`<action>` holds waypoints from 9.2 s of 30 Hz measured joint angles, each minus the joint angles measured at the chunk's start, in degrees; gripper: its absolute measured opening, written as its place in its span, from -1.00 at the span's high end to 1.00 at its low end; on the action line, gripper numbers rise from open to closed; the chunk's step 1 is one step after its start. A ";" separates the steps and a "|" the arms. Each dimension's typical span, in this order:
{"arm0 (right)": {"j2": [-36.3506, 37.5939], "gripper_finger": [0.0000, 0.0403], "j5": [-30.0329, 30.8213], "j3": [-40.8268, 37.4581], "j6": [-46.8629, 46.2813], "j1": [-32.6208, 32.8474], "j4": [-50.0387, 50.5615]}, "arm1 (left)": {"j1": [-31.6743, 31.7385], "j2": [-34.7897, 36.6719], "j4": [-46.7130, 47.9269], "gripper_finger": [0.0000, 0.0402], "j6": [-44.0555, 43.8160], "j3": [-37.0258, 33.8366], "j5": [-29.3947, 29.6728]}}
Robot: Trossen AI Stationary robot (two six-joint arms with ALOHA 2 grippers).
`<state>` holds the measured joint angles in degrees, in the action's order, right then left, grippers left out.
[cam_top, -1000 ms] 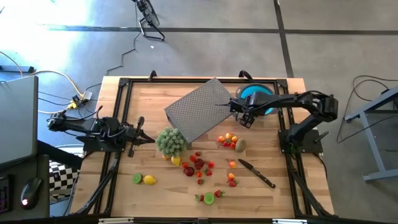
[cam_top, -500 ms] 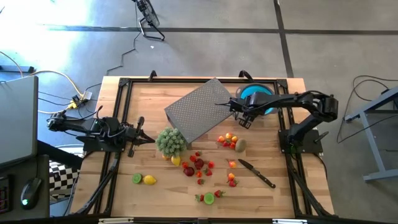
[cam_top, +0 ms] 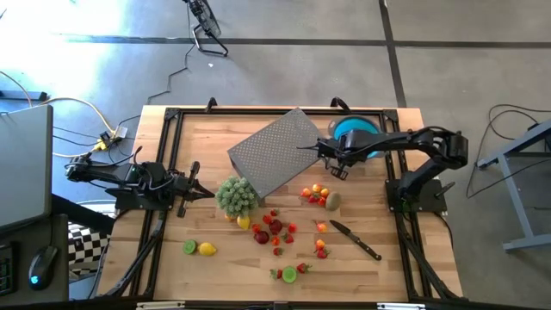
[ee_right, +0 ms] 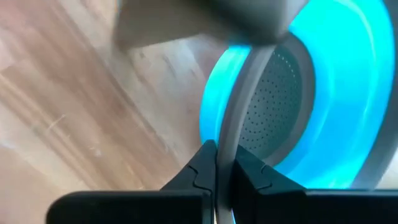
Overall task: Pick & Place Fruit
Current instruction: Put the blue strainer bowl on the shelf, then put the black kitchen knife on the shelf to the right of the blue strainer bowl
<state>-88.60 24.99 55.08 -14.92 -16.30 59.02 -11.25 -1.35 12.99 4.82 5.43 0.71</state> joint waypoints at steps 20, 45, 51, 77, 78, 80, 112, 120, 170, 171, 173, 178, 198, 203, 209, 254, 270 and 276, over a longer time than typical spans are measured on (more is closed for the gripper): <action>12.50 0.94 3.61 0.07 -7.65 5.19 2.75 | 0.00 -0.01 0.00 1.00 0.00 0.00 0.00; 16.22 0.94 14.04 16.04 -5.15 8.81 5.56 | 0.00 -0.01 0.00 1.00 0.00 0.00 0.00; 10.52 0.94 17.56 27.24 1.54 11.22 5.49 | -0.01 -0.02 0.00 1.00 0.00 0.00 0.00; -13.07 0.94 5.93 51.15 19.95 17.24 12.57 | -0.02 -0.01 0.00 1.00 0.00 0.00 0.00; -13.07 0.94 5.97 51.15 20.33 17.82 12.55 | -0.01 -0.02 0.00 1.00 0.00 0.00 0.00; -13.07 0.94 6.01 51.15 21.52 19.01 11.83 | -0.01 -0.01 0.00 1.00 0.00 0.00 0.00; -19.71 0.94 2.97 54.26 37.75 21.05 7.50 | 0.00 0.00 -0.04 1.00 0.00 -0.02 0.31; -19.71 0.94 1.53 53.75 37.62 21.01 8.20 | -0.02 -0.01 -0.03 1.00 0.00 -0.02 0.33; -22.83 0.01 8.62 53.56 38.11 22.83 7.57 | 0.00 0.01 0.04 1.00 0.00 -0.02 0.46; -22.79 -0.01 10.36 53.75 38.32 23.31 7.71 | -0.01 0.01 0.04 1.00 0.00 -0.02 0.46; -22.79 -0.04 13.85 54.41 38.45 24.15 8.11 | -0.01 -0.01 0.04 1.00 0.00 -0.02 0.44; -22.61 -0.01 16.89 55.63 36.59 25.71 10.15 | -0.01 0.00 0.05 1.00 -0.27 -0.02 0.42; -10.44 0.45 1.27 55.65 2.44 27.17 23.54 | 0.00 0.01 0.07 1.00 -0.59 0.00 0.31; -9.42 0.51 -2.15 55.68 -3.85 27.51 26.35 | -0.01 0.01 0.07 1.00 -0.59 0.00 0.31; -9.42 0.58 -2.89 55.68 -8.59 29.78 31.13 | -0.01 0.01 0.07 1.00 -0.59 0.00 0.33; 0.04 0.99 -7.41 26.89 -0.74 29.01 -2.17 | 0.00 0.00 0.04 1.00 -0.61 0.00 0.26; 17.51 0.98 -10.58 10.19 -20.30 29.77 -6.07 | 0.00 -0.02 -0.02 1.00 -0.61 -0.02 0.35; 17.15 0.98 -14.33 9.51 -32.91 33.54 0.07 | 0.00 -0.01 -0.02 1.00 -0.61 -0.02 0.38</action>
<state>-71.45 10.67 64.60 -47.82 17.24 59.09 -11.25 -1.36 12.97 4.21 5.41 1.09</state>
